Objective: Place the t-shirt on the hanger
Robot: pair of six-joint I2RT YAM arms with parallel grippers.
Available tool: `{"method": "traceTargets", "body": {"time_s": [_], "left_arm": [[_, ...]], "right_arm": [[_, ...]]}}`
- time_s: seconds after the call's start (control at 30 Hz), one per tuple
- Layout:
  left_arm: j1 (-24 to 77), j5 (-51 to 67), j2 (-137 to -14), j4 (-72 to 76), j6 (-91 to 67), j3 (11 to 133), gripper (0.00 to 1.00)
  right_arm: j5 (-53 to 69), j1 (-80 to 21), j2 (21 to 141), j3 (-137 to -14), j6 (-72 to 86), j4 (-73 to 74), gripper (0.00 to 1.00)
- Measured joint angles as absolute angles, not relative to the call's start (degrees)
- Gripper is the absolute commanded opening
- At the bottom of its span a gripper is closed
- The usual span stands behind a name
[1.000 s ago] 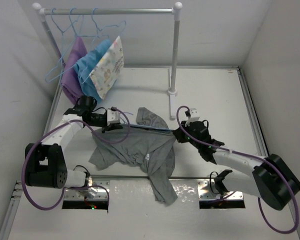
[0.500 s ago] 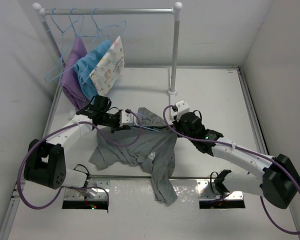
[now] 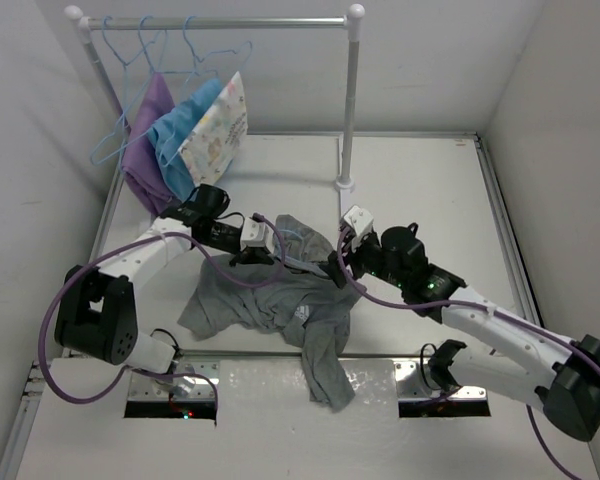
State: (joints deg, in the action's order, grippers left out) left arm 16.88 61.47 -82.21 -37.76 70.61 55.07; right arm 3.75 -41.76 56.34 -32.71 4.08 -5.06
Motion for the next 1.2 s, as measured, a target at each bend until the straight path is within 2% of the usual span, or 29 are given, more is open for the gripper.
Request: {"method": "traceTargets", "body": {"time_s": [0.1,0.17,0.27,0.3,0.4,0.43,0.47,0.5,0.6,0.73,0.93,1.13,1.2], "left_arm": [[16.91,62.7,-82.65,-39.42,71.53,55.07,0.0],[16.88,63.31,-82.63,-40.12,71.72,55.2,0.0],[16.91,63.77,-82.63,-40.71,71.72,55.77,0.0],[16.88,63.96,-82.63,-40.82,71.72,56.01,0.0],[16.88,64.69,-82.63,-41.63,72.01,56.64,0.0],[16.88,65.08,-82.63,-42.3,72.4,56.82,0.0],[16.88,65.25,-82.63,-42.7,72.71,57.06,0.0],[16.8,65.34,-82.78,-43.35,73.63,57.54,0.0],[15.22,66.54,-84.33,-46.7,78.24,60.42,0.0],[14.24,69.84,-89.62,-59.02,90.17,65.67,0.0],[8.69,70.15,-96.23,-70.02,100.99,66.7,0.06],[6.59,68.34,-92.05,-68.18,100.33,62.83,0.07],[6.52,67.29,-89.01,-63.7,96.27,60.99,0.11]], "right_arm": [[9.78,-41.91,59.29,-32.71,3.31,-7.86,0.64],[13.19,-42.33,62.98,-32.75,3.03,-10.2,0.63],[16.6,-42.96,69.76,-33.56,3.46,-13.08,0.67],[17.28,-43.18,72.25,-33.85,4.05,-14.55,0.64],[17.74,-43.68,78.22,-34.33,6.17,-18.74,0.38],[17.78,-43.72,79.66,-34.35,7.03,-20.14,0.2],[17.93,-43.77,80.55,-34.35,7.49,-21.15,0.07],[18.74,-43.79,81.12,-34.33,7.77,-21.96,0.0],[21.21,-44.93,80.09,-33.04,8.43,-24.62,0.0],[23.2,-44.01,74.32,-30.0,7.29,-24.01,0.0],[24.18,-41.5,65.8,-29.71,1.91,-11.4,0.0],[25.47,-39.92,58.7,-31.66,-3.73,0.75,0.0],[25.41,-39.66,57.04,-32.51,-5.04,3.62,0.0]]}}
